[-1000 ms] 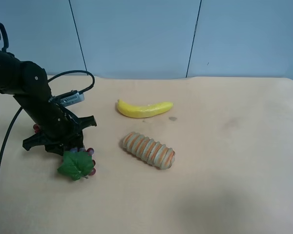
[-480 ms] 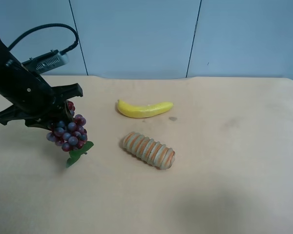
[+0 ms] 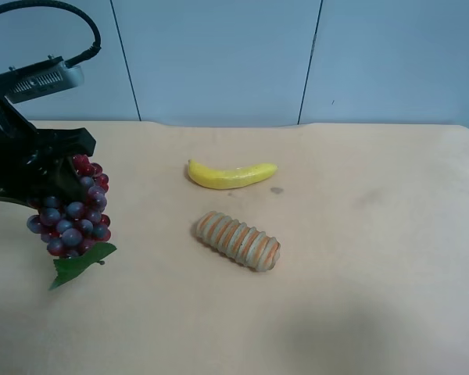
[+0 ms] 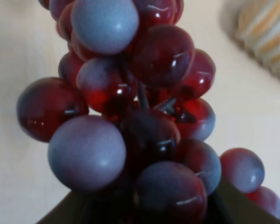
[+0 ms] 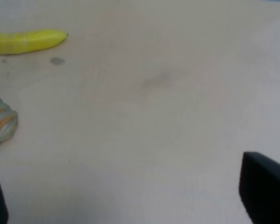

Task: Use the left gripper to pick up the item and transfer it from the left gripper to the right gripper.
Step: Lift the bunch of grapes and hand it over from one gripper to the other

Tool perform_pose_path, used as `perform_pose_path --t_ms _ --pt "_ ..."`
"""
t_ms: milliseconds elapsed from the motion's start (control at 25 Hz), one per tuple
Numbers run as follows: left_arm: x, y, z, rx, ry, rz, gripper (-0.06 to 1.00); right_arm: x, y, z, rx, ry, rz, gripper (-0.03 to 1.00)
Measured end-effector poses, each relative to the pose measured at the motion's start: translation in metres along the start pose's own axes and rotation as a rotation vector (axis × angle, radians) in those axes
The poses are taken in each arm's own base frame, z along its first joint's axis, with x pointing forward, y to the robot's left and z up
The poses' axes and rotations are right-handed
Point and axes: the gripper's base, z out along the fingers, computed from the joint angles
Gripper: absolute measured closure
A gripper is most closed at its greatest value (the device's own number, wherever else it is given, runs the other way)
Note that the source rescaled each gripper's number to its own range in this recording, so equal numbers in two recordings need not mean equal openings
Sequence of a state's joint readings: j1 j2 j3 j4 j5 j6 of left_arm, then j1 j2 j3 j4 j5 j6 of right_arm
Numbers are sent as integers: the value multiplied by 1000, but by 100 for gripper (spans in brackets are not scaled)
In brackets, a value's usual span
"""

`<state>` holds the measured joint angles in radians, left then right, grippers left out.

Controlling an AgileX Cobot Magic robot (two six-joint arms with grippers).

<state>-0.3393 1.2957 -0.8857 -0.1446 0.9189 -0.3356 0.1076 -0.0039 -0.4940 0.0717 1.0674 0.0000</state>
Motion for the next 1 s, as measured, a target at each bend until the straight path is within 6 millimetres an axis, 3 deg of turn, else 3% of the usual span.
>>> perform_pose_path --t_ms 160,480,760,1000 --pt "5 -1 -9 9 41 99 90 0 0 0 0 0 0 -3" --pt "-9 -17 -34 88 -10 358 91 0 0 0 0 0 0 -3" --pt "-7 -26 -35 195 -5 518 91 0 0 0 0 0 0 -3" --pt "-10 -30 -23 233 25 625 91 0 0 0 0 0 0 -3"
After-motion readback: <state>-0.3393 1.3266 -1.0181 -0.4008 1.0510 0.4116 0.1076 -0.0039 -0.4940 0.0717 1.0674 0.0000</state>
